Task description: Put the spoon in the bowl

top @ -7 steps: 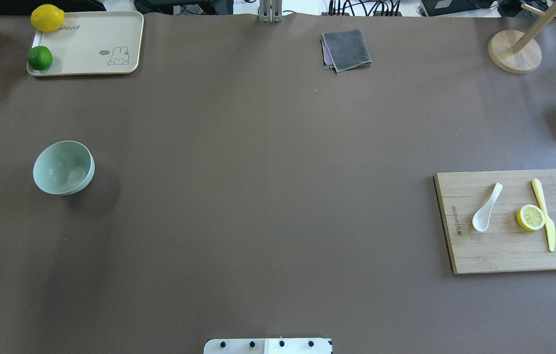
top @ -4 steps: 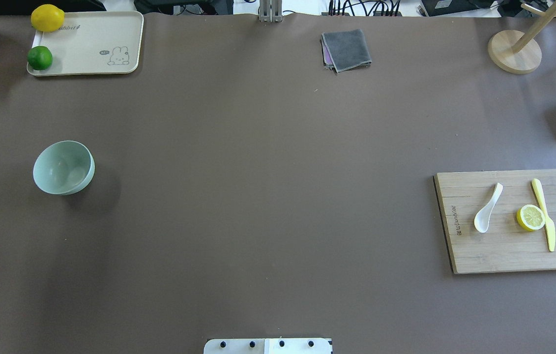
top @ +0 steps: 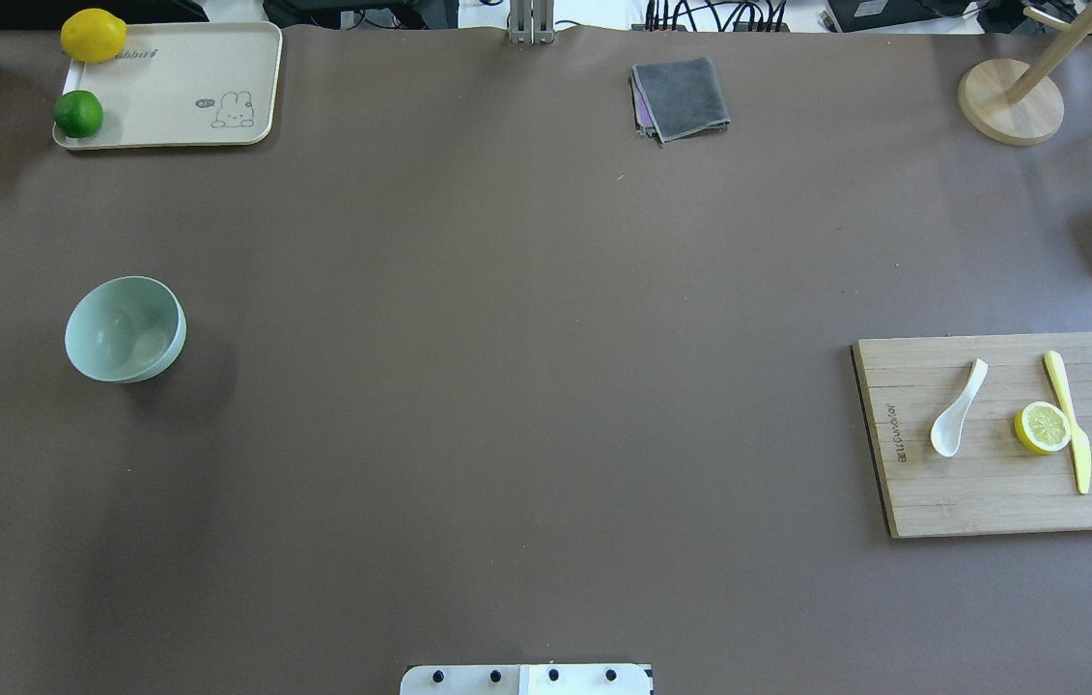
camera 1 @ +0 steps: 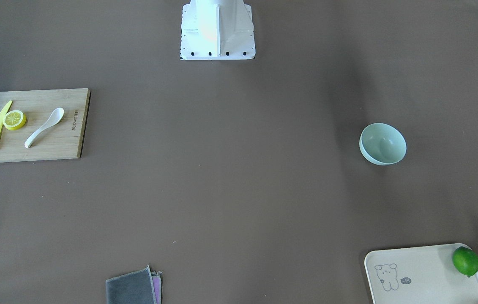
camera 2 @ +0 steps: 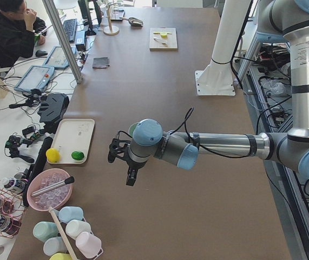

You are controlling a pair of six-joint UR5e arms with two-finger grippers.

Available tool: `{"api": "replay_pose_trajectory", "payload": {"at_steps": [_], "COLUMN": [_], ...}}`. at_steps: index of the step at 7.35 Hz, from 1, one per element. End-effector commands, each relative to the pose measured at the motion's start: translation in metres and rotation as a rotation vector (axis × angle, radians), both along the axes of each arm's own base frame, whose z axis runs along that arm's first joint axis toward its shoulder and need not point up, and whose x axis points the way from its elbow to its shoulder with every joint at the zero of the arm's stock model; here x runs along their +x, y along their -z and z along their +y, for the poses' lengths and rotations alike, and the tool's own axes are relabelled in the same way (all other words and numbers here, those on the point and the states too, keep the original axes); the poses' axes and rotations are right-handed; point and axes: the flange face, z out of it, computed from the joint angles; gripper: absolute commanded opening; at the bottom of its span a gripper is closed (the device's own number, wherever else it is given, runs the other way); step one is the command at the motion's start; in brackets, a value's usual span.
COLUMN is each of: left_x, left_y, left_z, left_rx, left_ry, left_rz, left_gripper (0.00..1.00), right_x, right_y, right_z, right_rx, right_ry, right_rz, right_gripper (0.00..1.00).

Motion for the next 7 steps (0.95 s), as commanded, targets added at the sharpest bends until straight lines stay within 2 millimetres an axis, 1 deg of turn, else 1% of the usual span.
{"api": "replay_pose_trajectory", "payload": {"at_steps": [1,5,7], "left_x": [-0.0001,-0.0001,-0.0012], "left_y": [-0.0007,-0.0021,-0.003], "left_z": [-0.0004,0.0003,0.0039], "left_rx": [-0.001,-0.004,-0.007], "left_ry": [0.001,0.001,0.002], "left_rz": [-0.001,-0.001,0.002], "left_gripper": [0.98,0.98,0.98], "right_x": [-0.0003,-0.0026,-0.0028], "right_y": [0.0019,0.0041,0.0046], "right_z": [-0.0004,-0.002,-0.0015], "right_rx": [0.003,0.006,0.009], "right_ry": [-0.001,0.003,0.004], "right_rz": [-0.011,-0.014,-0.017], "right_gripper": [1.0,1.0,1.0]}}
